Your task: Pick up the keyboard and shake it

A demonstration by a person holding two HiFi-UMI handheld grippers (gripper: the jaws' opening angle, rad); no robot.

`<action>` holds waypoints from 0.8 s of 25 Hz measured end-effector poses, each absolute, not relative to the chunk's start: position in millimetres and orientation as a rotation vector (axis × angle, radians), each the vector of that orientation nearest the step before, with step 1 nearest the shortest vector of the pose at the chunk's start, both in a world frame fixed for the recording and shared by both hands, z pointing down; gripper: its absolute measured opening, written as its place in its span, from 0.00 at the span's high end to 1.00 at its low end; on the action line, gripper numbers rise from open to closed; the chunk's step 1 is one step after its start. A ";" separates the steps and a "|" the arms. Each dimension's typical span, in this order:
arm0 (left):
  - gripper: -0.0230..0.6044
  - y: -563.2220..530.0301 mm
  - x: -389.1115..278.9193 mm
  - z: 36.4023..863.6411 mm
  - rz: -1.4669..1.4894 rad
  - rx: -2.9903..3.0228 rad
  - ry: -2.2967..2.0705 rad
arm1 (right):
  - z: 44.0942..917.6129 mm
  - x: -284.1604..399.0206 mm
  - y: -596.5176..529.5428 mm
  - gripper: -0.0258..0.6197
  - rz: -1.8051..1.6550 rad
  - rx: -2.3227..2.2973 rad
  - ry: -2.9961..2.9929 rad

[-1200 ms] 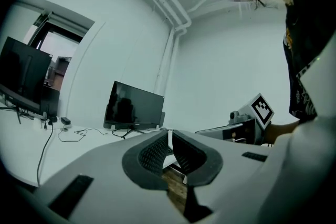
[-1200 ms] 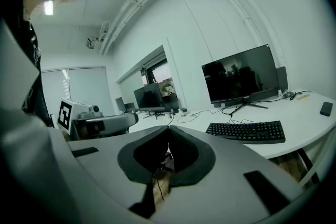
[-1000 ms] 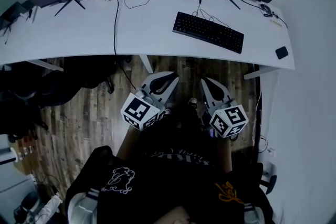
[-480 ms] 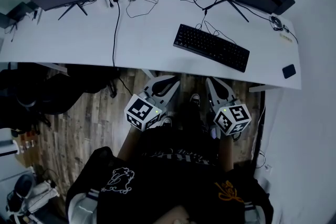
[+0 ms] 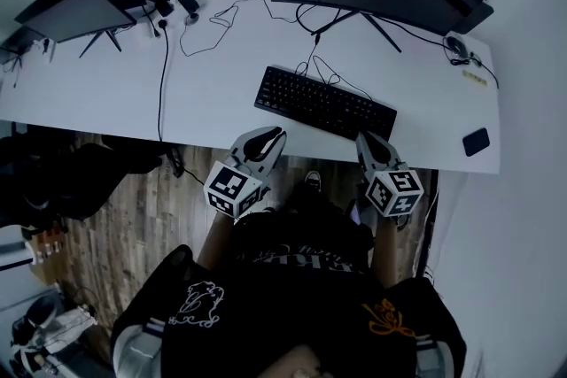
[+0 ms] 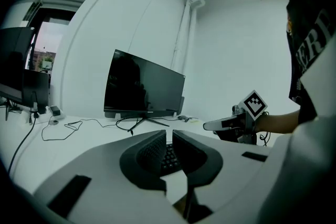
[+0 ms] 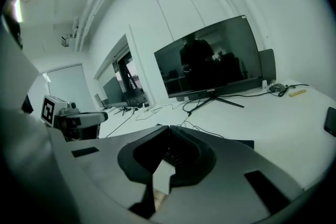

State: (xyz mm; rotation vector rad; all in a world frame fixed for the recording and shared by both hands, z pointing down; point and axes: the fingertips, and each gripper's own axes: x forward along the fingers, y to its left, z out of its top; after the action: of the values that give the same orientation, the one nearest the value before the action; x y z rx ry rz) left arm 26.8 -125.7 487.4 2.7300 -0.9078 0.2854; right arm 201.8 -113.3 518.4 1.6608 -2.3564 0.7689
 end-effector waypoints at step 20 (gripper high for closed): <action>0.78 -202.9 29.0 611.3 0.672 2.537 -0.863 | 664.9 372.7 -170.5 0.62 1.106 1.634 -2.022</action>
State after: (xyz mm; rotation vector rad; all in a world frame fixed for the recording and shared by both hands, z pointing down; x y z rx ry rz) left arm 29.0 -202.9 611.3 2.5372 -0.8628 0.6722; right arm 372.7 -170.5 664.9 1.6339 -2.0218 1.1059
